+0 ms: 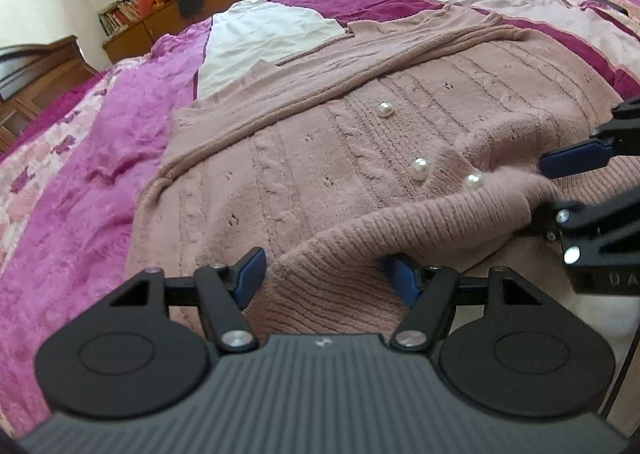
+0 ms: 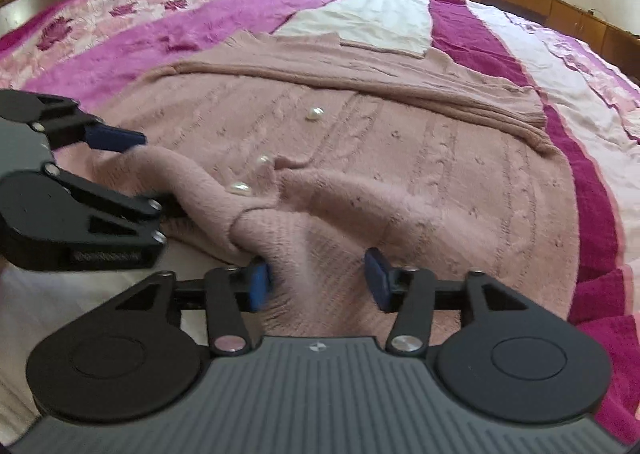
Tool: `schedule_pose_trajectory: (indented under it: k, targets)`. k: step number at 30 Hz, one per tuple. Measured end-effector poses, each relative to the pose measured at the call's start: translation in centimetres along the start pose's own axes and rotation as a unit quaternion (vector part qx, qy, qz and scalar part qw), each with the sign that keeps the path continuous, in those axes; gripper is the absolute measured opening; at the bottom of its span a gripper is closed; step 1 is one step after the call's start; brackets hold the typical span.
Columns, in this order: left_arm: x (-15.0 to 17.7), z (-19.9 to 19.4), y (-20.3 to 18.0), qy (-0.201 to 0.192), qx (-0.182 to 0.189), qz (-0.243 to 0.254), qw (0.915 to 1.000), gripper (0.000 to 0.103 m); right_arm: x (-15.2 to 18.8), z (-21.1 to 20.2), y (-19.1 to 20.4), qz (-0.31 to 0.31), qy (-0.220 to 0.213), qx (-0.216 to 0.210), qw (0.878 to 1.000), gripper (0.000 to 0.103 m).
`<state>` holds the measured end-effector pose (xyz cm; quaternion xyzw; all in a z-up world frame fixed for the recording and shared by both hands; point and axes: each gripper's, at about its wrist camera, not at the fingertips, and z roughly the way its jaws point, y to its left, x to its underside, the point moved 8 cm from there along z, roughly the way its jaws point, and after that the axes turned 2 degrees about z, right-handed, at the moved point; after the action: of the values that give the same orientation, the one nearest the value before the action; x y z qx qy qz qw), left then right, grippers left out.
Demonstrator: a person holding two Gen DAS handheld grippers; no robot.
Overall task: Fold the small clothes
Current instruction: 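Grasp the cardigan hem with the right gripper while the left gripper grasps the hem beside it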
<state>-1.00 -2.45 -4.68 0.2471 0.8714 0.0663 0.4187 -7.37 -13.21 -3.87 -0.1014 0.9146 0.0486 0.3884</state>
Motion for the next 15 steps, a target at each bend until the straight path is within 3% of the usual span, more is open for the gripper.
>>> schedule_pose_trajectory:
  k: [6, 8, 10, 13, 15]
  targets:
    - [0.2, 0.1, 0.0, -0.002, 0.007, -0.009, 0.9999, 0.067, 0.6, 1.1, -0.5, -0.007, 0.007, 0.023, 1.0, 0.056]
    - [0.2, 0.1, -0.1, -0.004, 0.016, -0.014, 0.9998, 0.057, 0.6, 1.0, -0.6, -0.009, 0.002, 0.03, 0.999, 0.05]
    - [0.1, -0.1, -0.1, -0.005, 0.03, -0.025, 0.9992, 0.043, 0.3, 0.8, -0.7, -0.008, -0.005, 0.034, 0.999, 0.036]
    - [-0.2, -0.3, -0.4, -0.011, 0.041, -0.028, 0.9987, 0.026, -0.1, 0.3, -0.8, -0.005, -0.018, 0.031, 0.999, 0.024]
    - [-0.5, -0.6, -0.5, -0.016, 0.044, -0.028, 0.9985, 0.022, -0.6, -0.3, -0.7, -0.003, -0.03, 0.025, 0.999, 0.019]
